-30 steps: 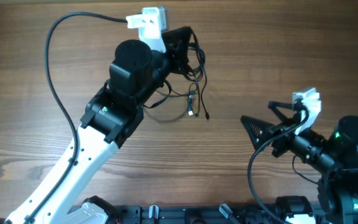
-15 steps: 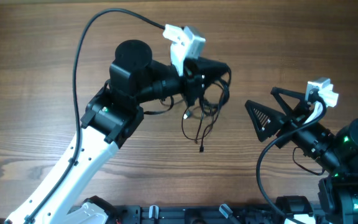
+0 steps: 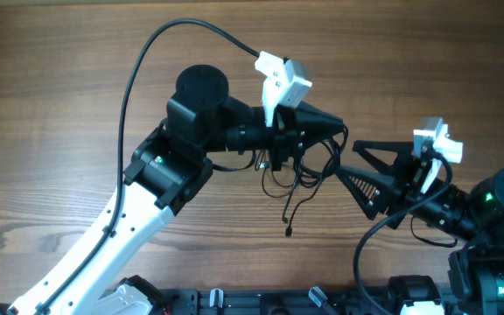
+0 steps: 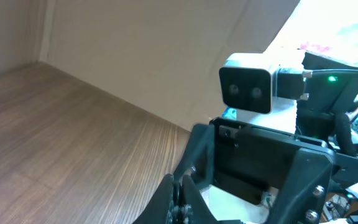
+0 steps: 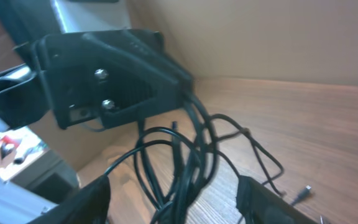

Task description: Untangle cables

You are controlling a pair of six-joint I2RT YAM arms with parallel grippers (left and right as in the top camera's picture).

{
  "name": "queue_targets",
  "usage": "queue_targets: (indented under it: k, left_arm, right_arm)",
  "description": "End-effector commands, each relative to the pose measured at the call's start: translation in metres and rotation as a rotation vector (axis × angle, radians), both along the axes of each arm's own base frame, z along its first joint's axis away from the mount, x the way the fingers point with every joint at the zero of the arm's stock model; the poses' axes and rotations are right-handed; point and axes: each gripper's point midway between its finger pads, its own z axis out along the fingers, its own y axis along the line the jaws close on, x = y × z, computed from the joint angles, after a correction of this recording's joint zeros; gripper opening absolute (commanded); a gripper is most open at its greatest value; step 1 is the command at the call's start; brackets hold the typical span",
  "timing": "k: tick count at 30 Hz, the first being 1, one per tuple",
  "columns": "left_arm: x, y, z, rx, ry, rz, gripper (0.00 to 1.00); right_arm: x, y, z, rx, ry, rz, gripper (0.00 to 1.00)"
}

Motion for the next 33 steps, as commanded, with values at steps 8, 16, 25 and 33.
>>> queue_targets:
  k: [8, 16, 25, 33]
  left_arm:
    - [-0.027, -0.013, 0.009, -0.018, -0.039, -0.096, 0.04]
    - [-0.027, -0.013, 0.01, -0.02, -0.04, -0.096, 0.04]
    - [-0.03, -0.013, 0.01, -0.022, -0.04, -0.114, 0.04]
    - [-0.035, -0.013, 0.012, -0.028, -0.044, -0.143, 0.04]
  right_arm:
    - [-0.014, 0.008, 0.006, -0.009, -0.056, 0.087, 0.04]
    - [-0.007, 0.005, 0.004, -0.022, -0.058, 0.054, 0.28]
    - [-0.004, 0.004, 0.003, -0.033, -0.066, 0.042, 0.71]
    - [0.002, 0.002, 0.0, -0.038, -0.055, 0.024, 0.34]
